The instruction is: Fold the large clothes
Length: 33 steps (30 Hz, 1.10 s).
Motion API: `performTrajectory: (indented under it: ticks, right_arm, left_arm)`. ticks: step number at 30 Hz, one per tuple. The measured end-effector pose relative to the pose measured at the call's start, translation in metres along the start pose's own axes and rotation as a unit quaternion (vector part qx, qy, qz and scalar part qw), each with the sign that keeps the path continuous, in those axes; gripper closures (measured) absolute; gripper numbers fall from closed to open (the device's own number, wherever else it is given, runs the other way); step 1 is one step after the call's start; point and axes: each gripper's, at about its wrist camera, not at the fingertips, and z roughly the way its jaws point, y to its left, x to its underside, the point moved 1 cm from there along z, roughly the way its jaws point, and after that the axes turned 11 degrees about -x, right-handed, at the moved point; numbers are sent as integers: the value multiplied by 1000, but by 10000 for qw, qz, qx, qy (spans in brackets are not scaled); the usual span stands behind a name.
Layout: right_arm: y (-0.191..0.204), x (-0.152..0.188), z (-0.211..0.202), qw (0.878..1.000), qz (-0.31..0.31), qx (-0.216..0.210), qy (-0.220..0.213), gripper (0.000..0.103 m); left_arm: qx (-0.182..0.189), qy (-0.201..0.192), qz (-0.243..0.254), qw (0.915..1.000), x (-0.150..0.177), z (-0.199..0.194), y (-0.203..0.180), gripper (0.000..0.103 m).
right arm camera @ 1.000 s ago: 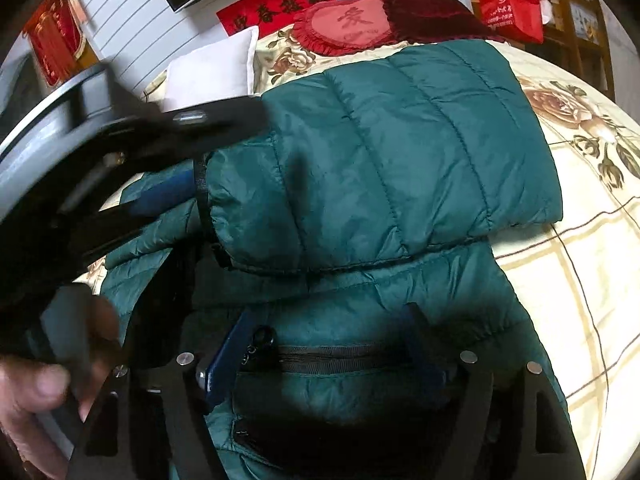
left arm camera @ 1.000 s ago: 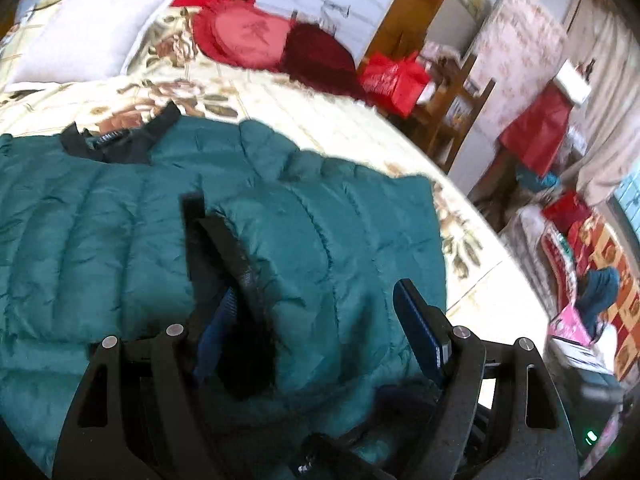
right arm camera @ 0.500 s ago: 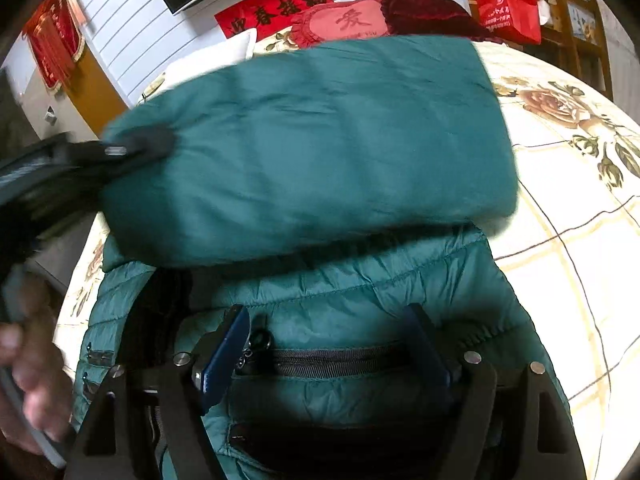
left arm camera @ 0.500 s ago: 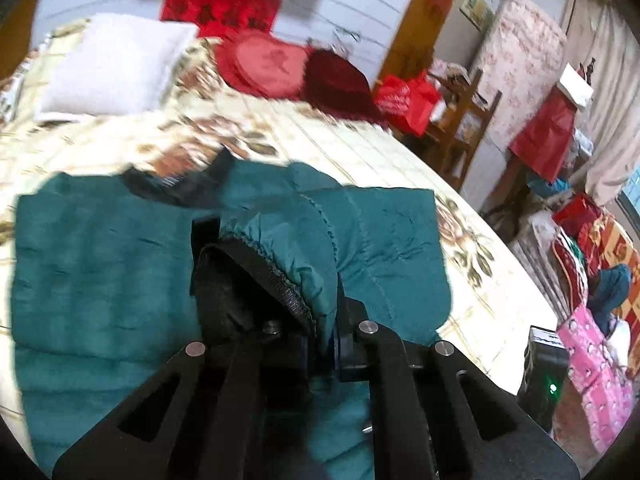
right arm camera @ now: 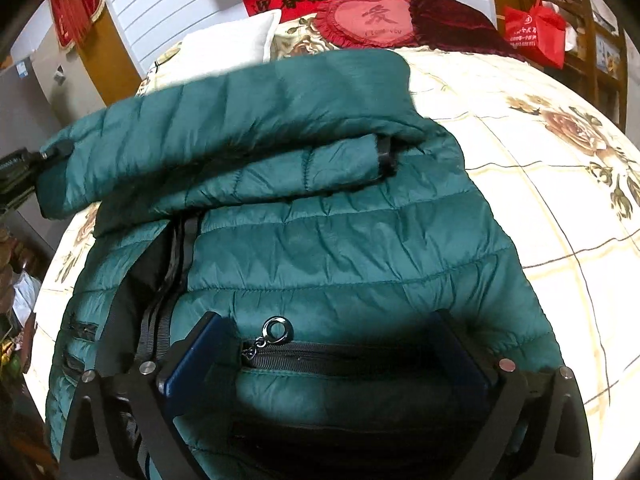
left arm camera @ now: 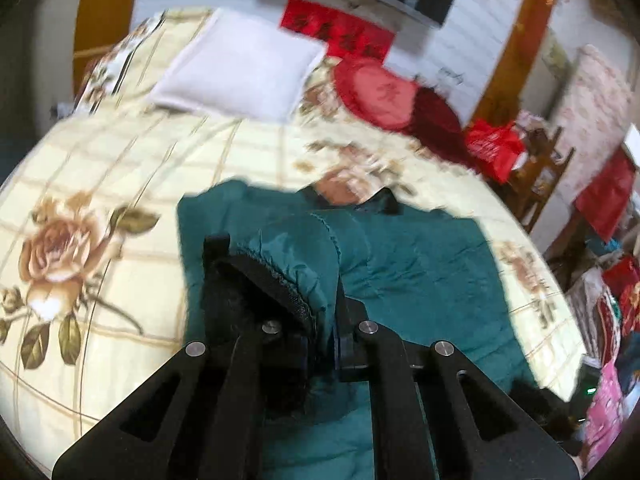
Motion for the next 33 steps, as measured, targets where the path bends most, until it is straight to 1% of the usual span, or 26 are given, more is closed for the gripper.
performTrajectory:
  ticks: [3,4,6,9,11,13,14,15,17,19,20,21,22,23,24,25,27,28,29,30,31,32,33]
  right_arm:
    - [4,-3,0,10000,0,27,-4,0]
    - [4,-3,0,10000,0,27,-6,0]
    - [3,-3,0,10000,-6,34,1,0]
    - [5,-4,2,9999,-54,98,38,0]
    - [8,-4,4,9998,-90,140,67,0]
    - [8,-4,3,9998,-95,140,75,0]
    - [7,-4,3,9998,-90,131,76,0]
    - [7,-4,4,9998,-89,127,79,0]
    - [7,-5,5,9998,-101,140,91,0]
    - [7,-4,4,9998,-113,156,102,0]
    - [7,-5,4,9997,-121,161,105,0]
    - [8,-5,3,9998,-122,154,91,0]
    - [8,-5,2,9998,-115,129,74,1]
    - [8,-6,-1,9999,-97,109,21,2]
    - [8,-8,-10,9998,-57,97,-165,2]
    - [7,-11,-21,9990,-27,75,-446,3]
    - [7,-19,-48,9933,-79,78,-1150,4]
    - [5,-26,-59,9889,-80,80,-1482,15]
    - [4,-36,-66,9857,-91,47,-1681,38]
    - [3,-49,-68,9851,-130,-45,-1714,51]
    - [2,-63,-67,9860,-185,-138,-1652,59]
    - [3,-77,-63,9870,-227,-206,-1580,61]
    - [5,-95,-55,9883,-354,-246,-1464,62]
  left_arm:
    - [-108,319,-99,9994,19,27,12,94]
    - [-92,449,-197,9988,27,36,16,90]
    - [5,612,-372,9974,37,45,21,86]
    - [74,544,-452,9975,44,37,25,86]
    - [13,401,-560,9976,47,23,32,86]
    - [-175,77,-772,9968,48,2,42,86]
    - [-371,-118,-893,9952,49,-10,45,86]
    - [-489,-252,-943,9940,48,-18,44,86]
    - [-570,-499,-935,9927,44,-30,35,85]
    - [-679,-757,-751,9920,38,-38,16,85]
    - [-745,-844,-745,9908,36,-39,13,85]
    - [-822,-1001,-848,9879,34,-42,9,85]
    - [-857,-1068,-1011,9854,33,-43,9,85]
    - [-888,-1039,-1140,9840,30,-37,9,85]
    - [-878,-949,-1238,9838,28,-31,8,85]
    - [-831,-853,-1272,9847,27,-25,9,85]
    - [-622,-470,-1207,9896,27,0,2,85]
    - [-702,-250,-1140,9907,29,15,0,85]
    - [-804,-140,-1092,9907,30,23,-2,85]
    - [-966,-7,-1023,9901,31,35,-1,85]
    - [-1062,46,-954,9897,33,44,-1,85]
    - [-1111,54,-905,9897,35,46,-2,85]
    - [-1218,22,-753,9897,38,51,-4,85]
